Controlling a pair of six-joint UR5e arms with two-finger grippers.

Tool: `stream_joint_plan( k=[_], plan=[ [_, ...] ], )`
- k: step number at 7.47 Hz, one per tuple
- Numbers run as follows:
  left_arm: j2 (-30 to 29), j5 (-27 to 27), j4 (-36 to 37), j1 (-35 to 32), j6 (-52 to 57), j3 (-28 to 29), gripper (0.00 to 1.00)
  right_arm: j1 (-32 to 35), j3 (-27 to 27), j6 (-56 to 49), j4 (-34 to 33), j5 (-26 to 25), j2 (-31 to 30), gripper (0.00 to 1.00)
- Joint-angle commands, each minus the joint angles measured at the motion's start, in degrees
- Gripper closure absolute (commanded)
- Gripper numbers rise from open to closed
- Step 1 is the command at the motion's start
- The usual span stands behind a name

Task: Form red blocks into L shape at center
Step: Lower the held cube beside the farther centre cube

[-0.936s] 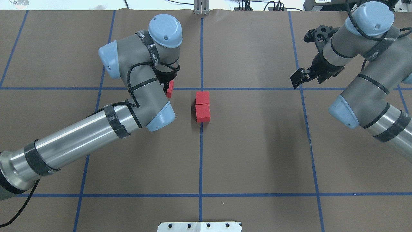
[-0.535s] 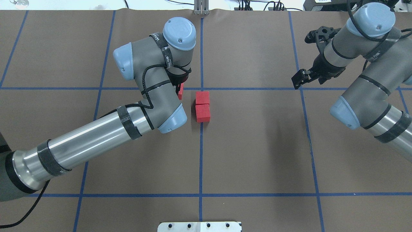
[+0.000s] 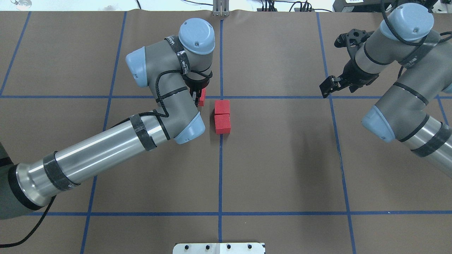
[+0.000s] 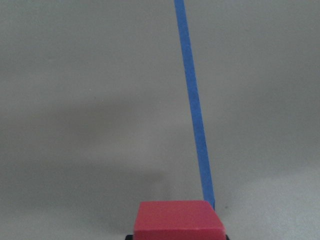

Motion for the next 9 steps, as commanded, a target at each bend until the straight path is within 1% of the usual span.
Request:
stream_joint_plan(
  k=[1, 9],
  plan=[
    [-0.04, -0.25, -0.89, 0.47, -0.04, 0.38, 1.0, -0.02, -0.06, 0.01, 0.02, 0.0, -0.05, 0.01],
    [0.05, -0.43, -0.81, 2.06, -0.13, 0.29, 1.0, -0.02, -0.06, 0.1, 0.02, 0.0, 0.3, 0.01]
  ],
)
